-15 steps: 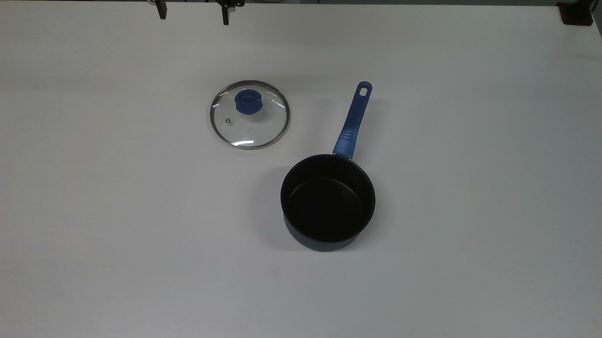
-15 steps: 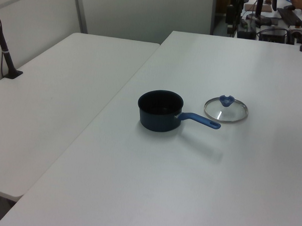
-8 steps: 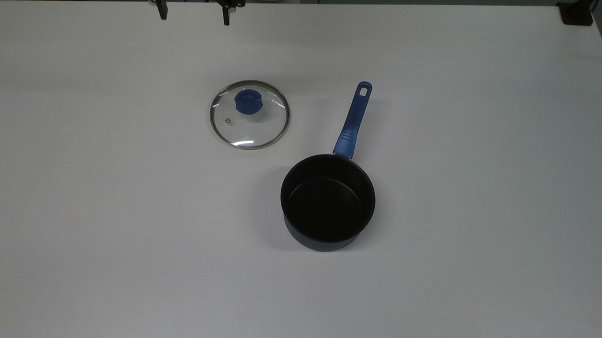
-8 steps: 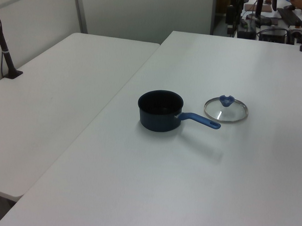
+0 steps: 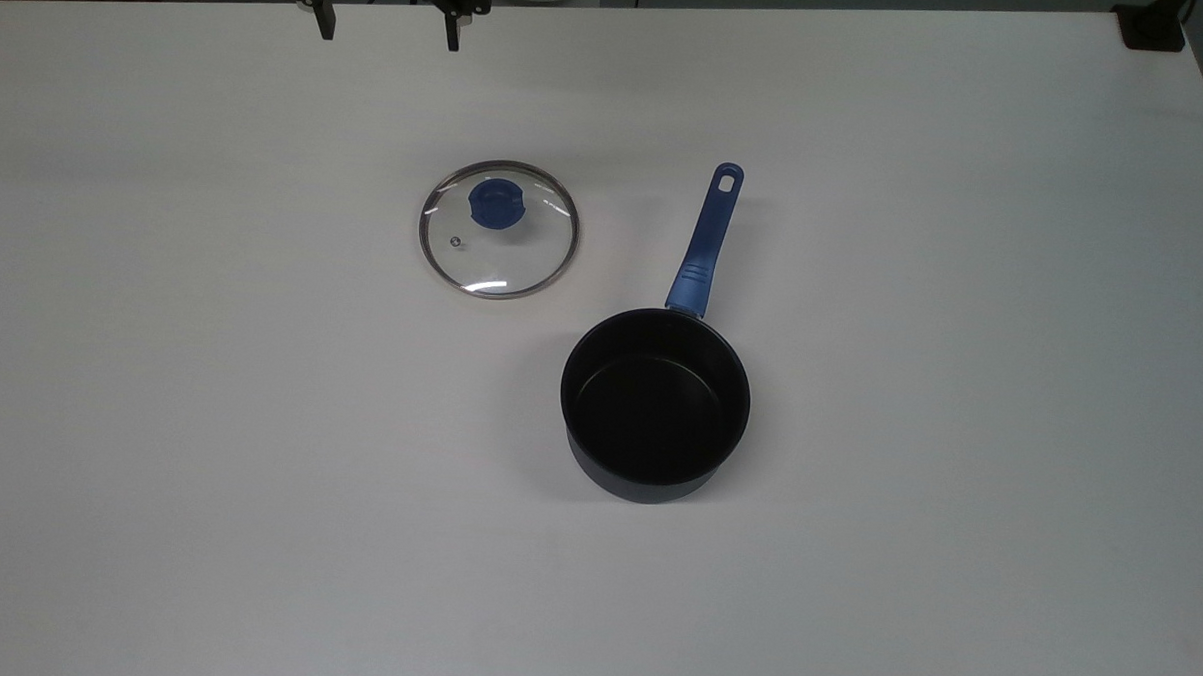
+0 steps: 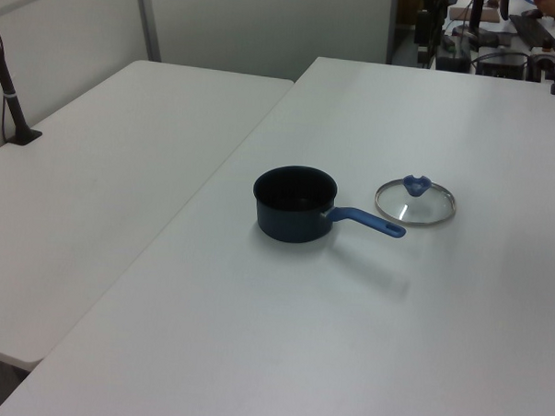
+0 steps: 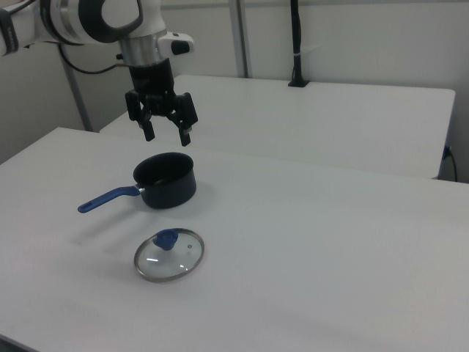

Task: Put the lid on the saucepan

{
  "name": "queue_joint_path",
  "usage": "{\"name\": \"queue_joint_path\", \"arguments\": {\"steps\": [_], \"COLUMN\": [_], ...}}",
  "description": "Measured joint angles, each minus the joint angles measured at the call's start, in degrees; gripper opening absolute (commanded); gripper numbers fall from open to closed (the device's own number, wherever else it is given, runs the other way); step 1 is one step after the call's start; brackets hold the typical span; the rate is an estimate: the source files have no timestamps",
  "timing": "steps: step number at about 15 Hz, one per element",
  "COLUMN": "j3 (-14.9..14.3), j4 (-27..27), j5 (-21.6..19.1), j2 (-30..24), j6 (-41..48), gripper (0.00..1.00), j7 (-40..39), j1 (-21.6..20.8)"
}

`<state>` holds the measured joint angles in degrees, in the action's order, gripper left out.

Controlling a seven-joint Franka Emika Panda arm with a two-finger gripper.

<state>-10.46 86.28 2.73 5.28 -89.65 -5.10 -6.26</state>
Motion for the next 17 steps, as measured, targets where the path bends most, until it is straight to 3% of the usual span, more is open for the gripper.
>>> {"name": "queue_joint_path", "arguments": {"steps": [10,13,17], "j3": [0.4,0.7,0.8], "j4": [2.3,6.8,16.8], "j5": [0.0,0.0,0.0], "j2": [4.5,5.0,5.2], "j6": [-1.3,-2.8,-13.9], "gripper": [1.00,1.00,1.00], "j7": [-0.1,-0.1,-1.4], "j1": [-0.8,-3.7,-5.4]}}
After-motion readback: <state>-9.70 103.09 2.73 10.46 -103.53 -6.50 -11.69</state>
